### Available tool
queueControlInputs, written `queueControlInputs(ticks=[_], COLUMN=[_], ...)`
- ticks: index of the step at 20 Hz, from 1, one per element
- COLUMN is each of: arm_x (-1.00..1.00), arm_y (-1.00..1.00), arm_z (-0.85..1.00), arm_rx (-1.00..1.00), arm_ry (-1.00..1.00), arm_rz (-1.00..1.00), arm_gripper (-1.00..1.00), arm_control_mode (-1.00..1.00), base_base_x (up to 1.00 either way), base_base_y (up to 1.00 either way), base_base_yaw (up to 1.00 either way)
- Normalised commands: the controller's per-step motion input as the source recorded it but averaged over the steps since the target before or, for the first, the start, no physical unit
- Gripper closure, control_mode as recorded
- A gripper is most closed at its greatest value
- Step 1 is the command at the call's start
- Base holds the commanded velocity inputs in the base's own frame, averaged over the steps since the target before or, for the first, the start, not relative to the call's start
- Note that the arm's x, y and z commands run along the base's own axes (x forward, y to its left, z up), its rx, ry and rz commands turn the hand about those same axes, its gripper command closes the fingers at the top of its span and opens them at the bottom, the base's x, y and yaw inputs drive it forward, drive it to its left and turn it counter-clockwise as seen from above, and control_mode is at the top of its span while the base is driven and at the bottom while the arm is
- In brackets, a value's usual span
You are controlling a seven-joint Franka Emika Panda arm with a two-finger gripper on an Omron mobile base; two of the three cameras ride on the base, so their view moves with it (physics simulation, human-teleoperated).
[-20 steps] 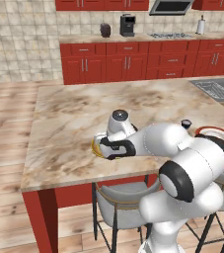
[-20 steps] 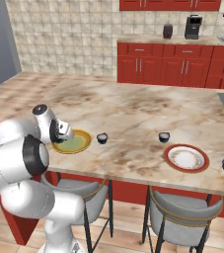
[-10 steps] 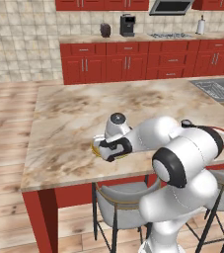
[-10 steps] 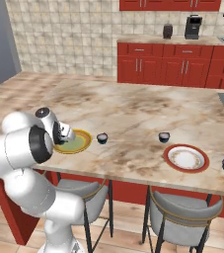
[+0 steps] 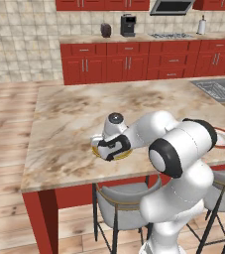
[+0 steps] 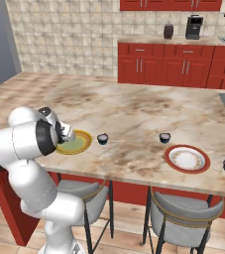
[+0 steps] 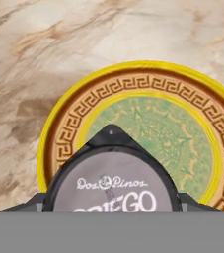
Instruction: Place two yogurt containers on each plate.
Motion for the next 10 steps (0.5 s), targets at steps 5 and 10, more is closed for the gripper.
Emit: queueControlInputs(ticks=[5, 10], arm_x=[0.06, 0.07], arm_y=[0.20, 0.04], arm_z=[-0.22, -0.03], arm_rx=[0.00, 0.00], arm_ry=[-0.01, 0.00], arm_rz=[0.00, 0.00], arm_gripper=[1.00, 1.00], arm_control_mode=[-1.00, -1.00], base_base_x=[0.00, 0.00], base_base_y=[0.00, 0.00], base_base_yaw=[0.00, 0.00])
